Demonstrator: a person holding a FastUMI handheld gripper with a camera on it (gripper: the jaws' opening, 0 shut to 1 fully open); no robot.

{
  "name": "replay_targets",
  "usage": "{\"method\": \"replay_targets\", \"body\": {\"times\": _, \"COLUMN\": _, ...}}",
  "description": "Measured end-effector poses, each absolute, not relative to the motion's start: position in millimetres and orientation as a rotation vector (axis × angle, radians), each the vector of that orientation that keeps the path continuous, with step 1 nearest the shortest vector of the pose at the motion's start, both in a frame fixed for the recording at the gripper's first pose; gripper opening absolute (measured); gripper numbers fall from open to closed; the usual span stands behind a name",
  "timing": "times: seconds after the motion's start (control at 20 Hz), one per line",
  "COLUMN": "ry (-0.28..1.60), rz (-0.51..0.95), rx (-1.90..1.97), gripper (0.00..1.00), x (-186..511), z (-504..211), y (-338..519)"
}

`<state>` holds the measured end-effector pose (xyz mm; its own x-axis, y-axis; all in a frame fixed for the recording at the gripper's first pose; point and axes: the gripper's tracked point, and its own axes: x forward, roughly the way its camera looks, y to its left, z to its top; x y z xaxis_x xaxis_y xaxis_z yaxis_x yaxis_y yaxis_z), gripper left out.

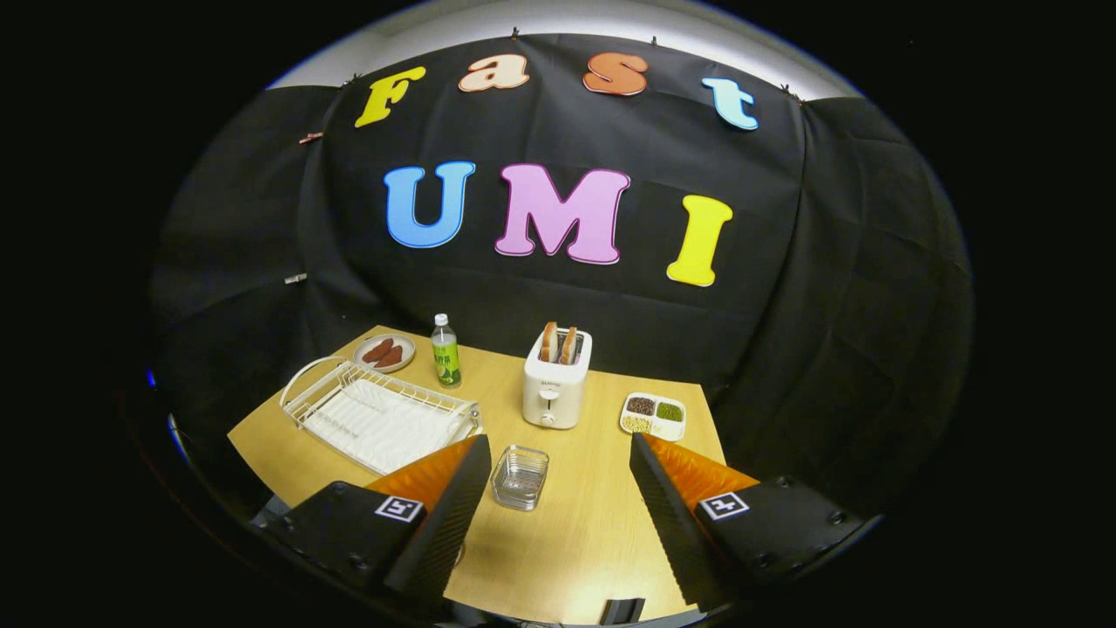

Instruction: Take the plate from the dish rack, then take the spoon from the basket and place it into the plate.

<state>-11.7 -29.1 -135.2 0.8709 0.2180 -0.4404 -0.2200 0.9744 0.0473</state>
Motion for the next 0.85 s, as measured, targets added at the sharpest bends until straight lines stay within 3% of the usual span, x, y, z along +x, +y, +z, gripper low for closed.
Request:
{"method": "replay_targets", "body": {"times": 0.4, "ry": 0.32, "rz": 0.189, "rx": -0.028, "gripper": 0.98, "x": -5.5, "z": -80.3, "y": -82.8}}
{"method": "replay_targets", "body": {"times": 0.85, "ry": 0.287, "rz": 0.184, "rx": -0.01, "gripper": 0.98, "x": -7.5, "z": -77.5, "y": -109.3}}
